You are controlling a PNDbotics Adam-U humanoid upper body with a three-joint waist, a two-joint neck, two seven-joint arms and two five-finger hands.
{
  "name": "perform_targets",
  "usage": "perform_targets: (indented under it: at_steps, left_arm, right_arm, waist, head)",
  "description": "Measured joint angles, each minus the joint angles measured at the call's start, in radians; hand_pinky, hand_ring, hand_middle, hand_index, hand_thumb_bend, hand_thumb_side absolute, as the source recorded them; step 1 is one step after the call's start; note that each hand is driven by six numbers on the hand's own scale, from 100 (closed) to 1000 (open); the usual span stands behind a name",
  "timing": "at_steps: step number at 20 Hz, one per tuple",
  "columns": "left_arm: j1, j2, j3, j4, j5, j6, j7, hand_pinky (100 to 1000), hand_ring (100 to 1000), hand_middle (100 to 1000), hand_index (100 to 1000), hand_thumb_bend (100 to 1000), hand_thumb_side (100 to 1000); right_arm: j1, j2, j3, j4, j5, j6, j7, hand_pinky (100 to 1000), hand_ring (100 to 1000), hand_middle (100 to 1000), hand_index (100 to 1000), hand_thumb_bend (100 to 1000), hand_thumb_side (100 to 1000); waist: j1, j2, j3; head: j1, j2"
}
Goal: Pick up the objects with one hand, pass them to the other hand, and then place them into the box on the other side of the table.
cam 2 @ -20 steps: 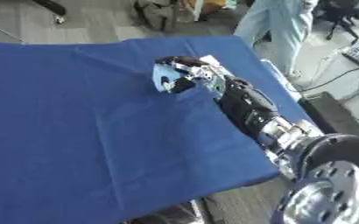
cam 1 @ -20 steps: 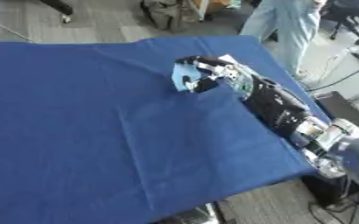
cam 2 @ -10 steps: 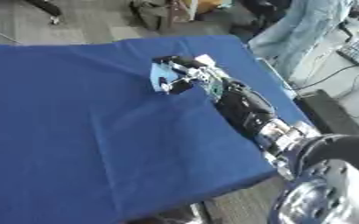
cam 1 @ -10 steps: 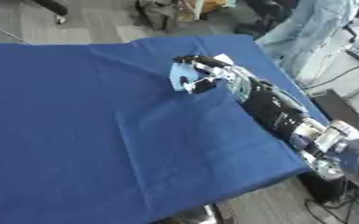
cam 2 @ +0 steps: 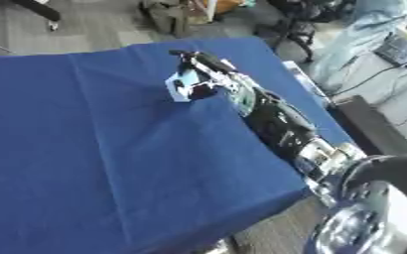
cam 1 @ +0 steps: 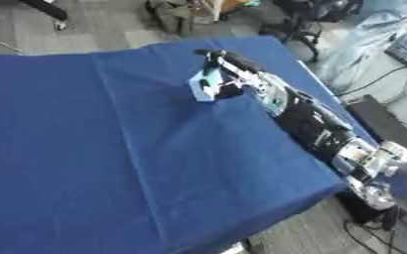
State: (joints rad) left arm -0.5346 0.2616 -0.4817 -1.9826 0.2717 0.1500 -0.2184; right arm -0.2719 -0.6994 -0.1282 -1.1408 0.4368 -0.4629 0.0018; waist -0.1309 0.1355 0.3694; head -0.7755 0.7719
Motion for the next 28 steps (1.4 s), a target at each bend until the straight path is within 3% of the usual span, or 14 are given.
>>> perform_targets:
  at_steps: [2,4,5,6,10,15,20,25,27,28]
  left_arm:
    - [0.001,-0.005,0.000,0.000,0.001,0.001,0.001,675,580,539,816,291,963]
    - [0.002,-0.006,0.000,0.000,0.002,0.002,0.002,675,580,539,816,291,963]
    - [0.002,-0.006,0.000,0.000,0.002,0.002,0.002,675,580,539,816,291,963]
    - [0.002,-0.006,0.000,0.000,0.002,0.002,0.002,675,580,539,816,291,964]
    - [0.002,-0.006,0.000,0.000,0.002,0.002,0.002,674,580,539,816,291,965]
    - [0.002,-0.006,0.000,0.000,0.002,0.002,0.002,674,581,539,817,290,966]
    - [0.001,-0.006,0.000,0.000,0.002,0.002,0.002,673,581,540,817,289,966]
    - [0.000,-0.006,0.000,0.000,0.002,0.002,0.002,673,581,540,817,288,967]
    - [-0.001,-0.006,0.000,0.000,0.002,0.002,0.002,673,581,540,817,287,967]
    - [-0.001,-0.006,0.000,0.000,0.002,0.002,0.002,673,581,540,817,288,968]
  right_arm:
    - [0.001,0.000,0.000,-0.001,-0.012,0.002,0.003,790,754,477,1000,100,210]
    - [0.003,0.000,0.001,0.000,-0.017,0.006,0.017,836,856,751,1000,100,202]
    - [0.005,0.000,0.004,0.003,-0.016,0.010,0.031,845,867,781,1000,100,206]
    - [0.007,0.000,0.008,0.008,-0.008,0.014,0.049,873,907,871,1000,100,217]
    - [0.008,0.000,0.009,0.042,0.066,0.055,0.091,929,988,991,1000,100,240]
    - [0.008,0.000,-0.002,0.085,0.161,0.129,0.034,944,1000,1000,1000,100,231]
    - [0.008,0.000,-0.007,0.115,0.200,0.188,-0.035,927,1000,969,1000,100,248]
    - [0.008,0.000,-0.005,0.144,0.205,0.214,-0.019,901,982,889,1000,100,435]
    - [0.008,0.000,-0.005,0.153,0.205,0.218,-0.006,894,973,861,1000,100,427]
    - [0.007,0.000,-0.005,0.154,0.205,0.218,-0.002,886,954,796,1000,100,334]
  waist:
    - [0.000,-0.001,0.000]
    - [0.000,-0.001,0.001]
    - [0.000,-0.001,0.001]
    - [0.000,-0.001,0.002]
    - [0.000,-0.001,0.003]
    - [-0.001,-0.001,0.003]
    - [-0.001,-0.001,0.003]
    - [-0.001,-0.001,0.003]
    - [-0.001,-0.001,0.006]
    - [-0.002,-0.001,0.006]
  head:
    - [0.000,0.000]
    - [0.000,0.000]
    - [-0.001,0.000]
    - [-0.001,0.000]
    - [-0.003,0.000]
    - [-0.009,0.000]
    - [-0.013,0.000]
    - [-0.019,0.000]
    - [-0.019,0.000]
    - [-0.019,0.000]
